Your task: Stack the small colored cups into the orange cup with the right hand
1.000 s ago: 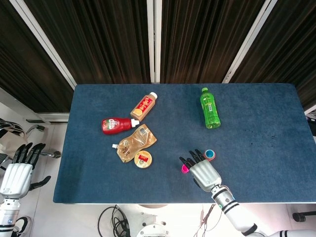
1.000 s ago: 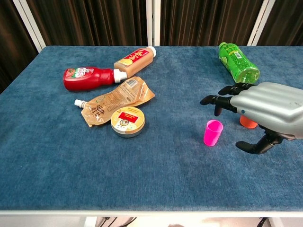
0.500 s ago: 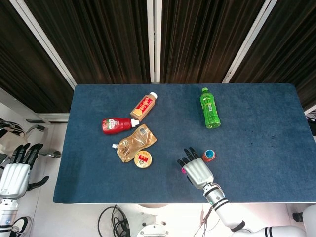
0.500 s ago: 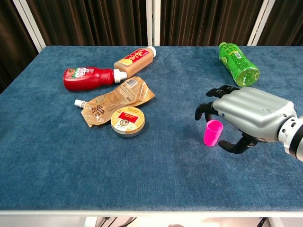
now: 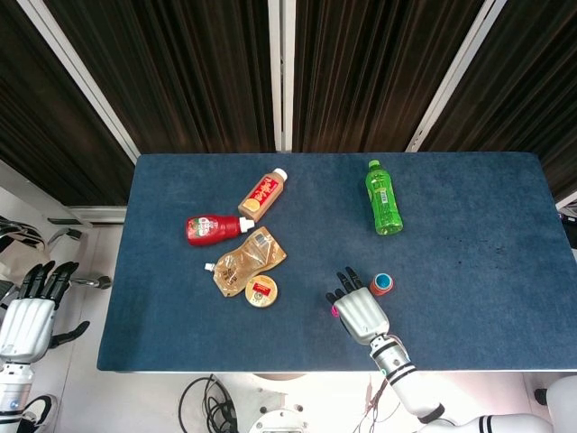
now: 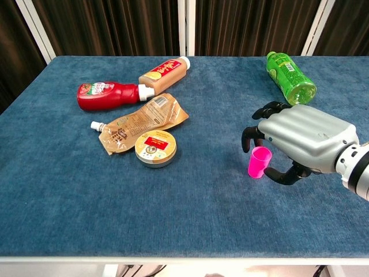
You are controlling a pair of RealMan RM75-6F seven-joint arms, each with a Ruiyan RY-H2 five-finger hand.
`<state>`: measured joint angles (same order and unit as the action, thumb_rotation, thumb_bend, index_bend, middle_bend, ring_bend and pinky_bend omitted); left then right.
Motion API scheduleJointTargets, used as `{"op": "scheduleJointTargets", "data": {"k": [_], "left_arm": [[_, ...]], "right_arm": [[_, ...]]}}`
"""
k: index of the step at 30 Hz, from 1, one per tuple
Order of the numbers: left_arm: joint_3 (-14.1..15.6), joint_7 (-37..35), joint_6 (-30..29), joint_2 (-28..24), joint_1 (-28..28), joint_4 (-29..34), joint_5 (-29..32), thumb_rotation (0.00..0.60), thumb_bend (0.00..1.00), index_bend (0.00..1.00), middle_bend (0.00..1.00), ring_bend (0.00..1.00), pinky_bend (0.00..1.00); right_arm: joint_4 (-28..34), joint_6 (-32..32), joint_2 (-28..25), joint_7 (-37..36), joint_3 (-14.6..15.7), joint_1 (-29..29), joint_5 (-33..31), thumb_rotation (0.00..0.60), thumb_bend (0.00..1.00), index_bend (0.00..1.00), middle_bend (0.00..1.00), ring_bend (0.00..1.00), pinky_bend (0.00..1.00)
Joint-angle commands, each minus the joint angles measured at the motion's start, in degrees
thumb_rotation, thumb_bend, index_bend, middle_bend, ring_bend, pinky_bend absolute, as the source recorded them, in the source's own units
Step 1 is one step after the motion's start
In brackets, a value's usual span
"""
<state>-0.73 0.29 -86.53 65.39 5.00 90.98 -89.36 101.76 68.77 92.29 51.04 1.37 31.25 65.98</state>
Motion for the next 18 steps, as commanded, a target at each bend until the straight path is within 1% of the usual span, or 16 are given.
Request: {"op": "scheduleJointTargets", "data": {"k": [1,7,12,18], "left_arm": [[-0.01,-0.03,0.05,-0.02,0.03,0.0,0.0,0.6,0.14,0.08,0.1,0.0,0.05],[-0.04,0.03,-0.05,-0.08,0.0,0.1,-0.04,0.6,0.13,0.08,0.1,0.0,0.05],[-0.02,0.11,-0.1,-0.15,-0.05,0.24,-0.04,0.6,0.13,0.08,0.1,0.0,0.05],[-0.05,0.16,0.08,-0.09,0.04,0.19,-0.01,0.6,0.13,0.08,0.1,0.0,0.05]], "right_arm": [[-0.27,0.18,0.22,-0.02,-0.02,-0.13,0.26,0.6,0.33,0.38,0.43,0.11,0.0],[-0.45,0.73,0.37,-0.14,-0.19,-0.44,1.01,0.6,0.33,0.44,0.47,0.13,0.0],[0.68,1.54,-0.58,-1.08,-0.85,-0.72,2.14,0.6,0.33,0.46,0.48,0.14,0.0],[4.92,4.67,-5.19,-4.22,-3.91,-1.52,3.87,0.6,0.33,0.47,0.49,0.14,0.0]]}}
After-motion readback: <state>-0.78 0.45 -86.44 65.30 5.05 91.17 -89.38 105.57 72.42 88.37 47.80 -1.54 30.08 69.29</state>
